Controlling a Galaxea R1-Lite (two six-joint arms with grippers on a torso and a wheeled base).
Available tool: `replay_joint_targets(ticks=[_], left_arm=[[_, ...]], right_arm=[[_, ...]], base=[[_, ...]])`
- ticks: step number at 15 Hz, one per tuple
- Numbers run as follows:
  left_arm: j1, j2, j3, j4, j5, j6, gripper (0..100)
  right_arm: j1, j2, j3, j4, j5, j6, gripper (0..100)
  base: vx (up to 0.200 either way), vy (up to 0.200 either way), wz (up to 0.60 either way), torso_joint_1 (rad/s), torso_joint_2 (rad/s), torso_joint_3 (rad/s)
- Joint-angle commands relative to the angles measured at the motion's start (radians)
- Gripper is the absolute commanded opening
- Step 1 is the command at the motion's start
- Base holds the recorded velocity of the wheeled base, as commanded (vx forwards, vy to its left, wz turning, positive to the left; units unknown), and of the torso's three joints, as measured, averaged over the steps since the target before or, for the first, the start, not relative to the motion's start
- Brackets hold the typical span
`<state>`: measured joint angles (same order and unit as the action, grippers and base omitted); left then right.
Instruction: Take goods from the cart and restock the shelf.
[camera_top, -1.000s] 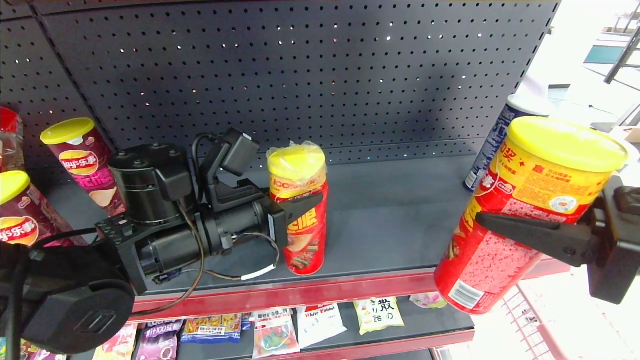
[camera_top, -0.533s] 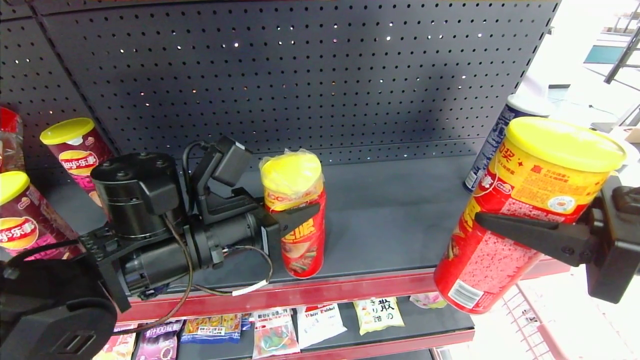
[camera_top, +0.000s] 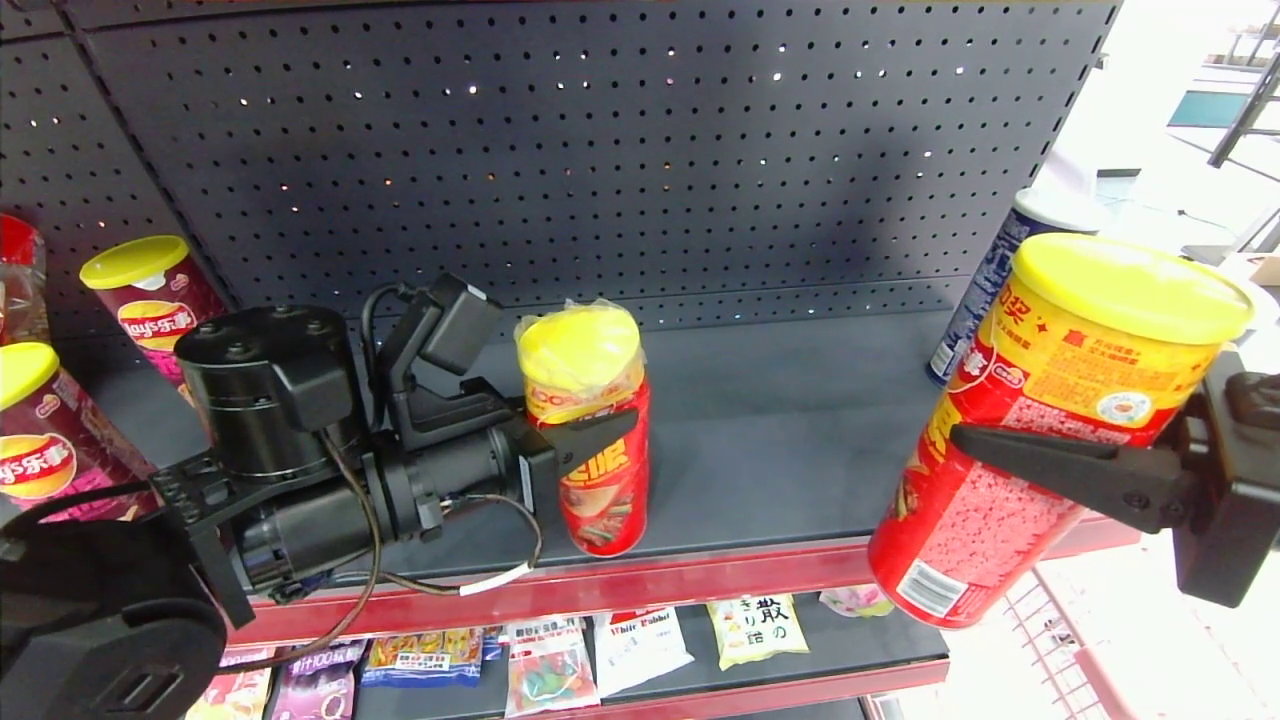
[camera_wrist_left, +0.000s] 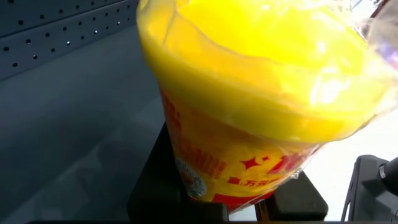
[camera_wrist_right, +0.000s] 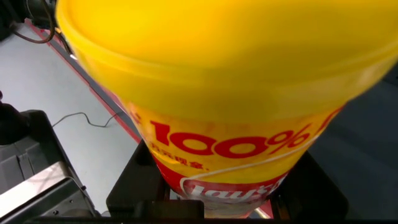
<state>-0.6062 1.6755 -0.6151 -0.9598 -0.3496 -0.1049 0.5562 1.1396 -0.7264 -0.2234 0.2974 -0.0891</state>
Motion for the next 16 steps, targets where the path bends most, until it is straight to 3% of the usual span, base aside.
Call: replay_joint_targets(ticks=[1,3,14,15,16], left_arm=[[0.0,0.0,0.0,-0.002,0.0,-0.009,0],[0.0,-0.003,-0.002,-0.002,0.0,-0.027,0],[-0.003,-0.02,0.017,-0.002,-0.002,-0.027,0],[-0.003,-0.02,0.021,-0.002,-0.002,-0.027,100],[-0.003,-0.019,0.025,-0.002,-0.002,-0.027,100]], right_arm=[[0.001,-0.001,0.001,-0.001,0.0,0.0,0],[0.001,-0.001,0.001,-0.001,0.0,-0.001,0],[0.002,0.003,0.001,-0.001,0.0,-0.001,0],[0.002,0.003,0.001,-0.001,0.0,-0.001,0],[0.002,0.003,0.001,-0.001,0.0,-0.001,0]], base=[[0.0,0.0,0.0,0.0,0.0,0.0],[0.0,0.0,0.0,0.0,0.0,0.0],[0.0,0.0,0.0,0.0,0.0,0.0],[0.0,0.0,0.0,0.0,0.0,0.0],[0.0,0.0,0.0,0.0,0.0,0.0]])
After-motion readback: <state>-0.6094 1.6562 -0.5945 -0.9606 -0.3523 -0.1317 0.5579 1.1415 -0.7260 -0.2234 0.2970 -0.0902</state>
